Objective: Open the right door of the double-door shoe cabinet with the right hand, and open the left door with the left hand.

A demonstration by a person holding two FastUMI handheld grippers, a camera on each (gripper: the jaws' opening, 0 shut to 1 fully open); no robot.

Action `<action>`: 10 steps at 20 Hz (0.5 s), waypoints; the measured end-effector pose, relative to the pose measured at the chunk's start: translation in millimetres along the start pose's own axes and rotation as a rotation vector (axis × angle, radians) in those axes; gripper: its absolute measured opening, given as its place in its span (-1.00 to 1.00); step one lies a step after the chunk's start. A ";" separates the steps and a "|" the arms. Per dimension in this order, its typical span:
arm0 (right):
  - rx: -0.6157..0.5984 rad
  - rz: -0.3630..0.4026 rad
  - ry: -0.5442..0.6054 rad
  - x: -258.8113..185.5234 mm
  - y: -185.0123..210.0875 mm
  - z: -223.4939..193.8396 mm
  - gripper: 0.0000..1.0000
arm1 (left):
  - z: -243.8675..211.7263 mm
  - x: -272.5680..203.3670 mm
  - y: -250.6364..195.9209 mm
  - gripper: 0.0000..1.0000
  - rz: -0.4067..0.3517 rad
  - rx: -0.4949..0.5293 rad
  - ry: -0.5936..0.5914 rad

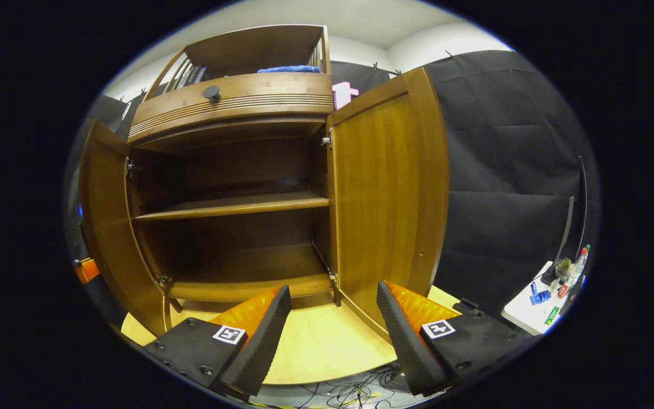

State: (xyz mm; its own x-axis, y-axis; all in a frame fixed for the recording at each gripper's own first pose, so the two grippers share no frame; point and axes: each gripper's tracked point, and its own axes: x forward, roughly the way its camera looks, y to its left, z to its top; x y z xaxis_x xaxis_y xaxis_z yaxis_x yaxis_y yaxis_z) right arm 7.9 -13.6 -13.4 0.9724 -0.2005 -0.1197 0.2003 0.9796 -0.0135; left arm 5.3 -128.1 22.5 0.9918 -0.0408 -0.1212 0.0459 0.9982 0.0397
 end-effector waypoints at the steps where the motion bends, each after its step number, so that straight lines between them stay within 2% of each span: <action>1: -0.001 0.009 0.000 1.1 3.9 -0.8 0.79 | -0.3 -1.0 2.5 -0.94 0.013 0.002 0.003; 3: -0.003 0.029 0.006 3.5 10.8 -2.8 0.78 | -0.4 -3.9 13.0 -0.91 0.032 0.016 0.006; 6: 0.004 0.056 0.017 2.7 21.4 -5.9 0.79 | 3.4 -6.9 27.6 -0.99 0.070 0.013 0.012; 10: -0.008 0.081 0.013 4.2 30.6 -4.6 0.78 | 2.2 -13.8 39.9 -0.95 0.105 0.004 0.024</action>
State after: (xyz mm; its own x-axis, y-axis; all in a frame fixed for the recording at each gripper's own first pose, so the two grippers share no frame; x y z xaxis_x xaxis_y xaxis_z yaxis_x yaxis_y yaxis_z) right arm 17.5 15.5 -18.9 0.9837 -0.1204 -0.1336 0.1200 0.9927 -0.0108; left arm -6.3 -87.7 28.0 0.9881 0.0647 -0.1395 -0.0572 0.9967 0.0576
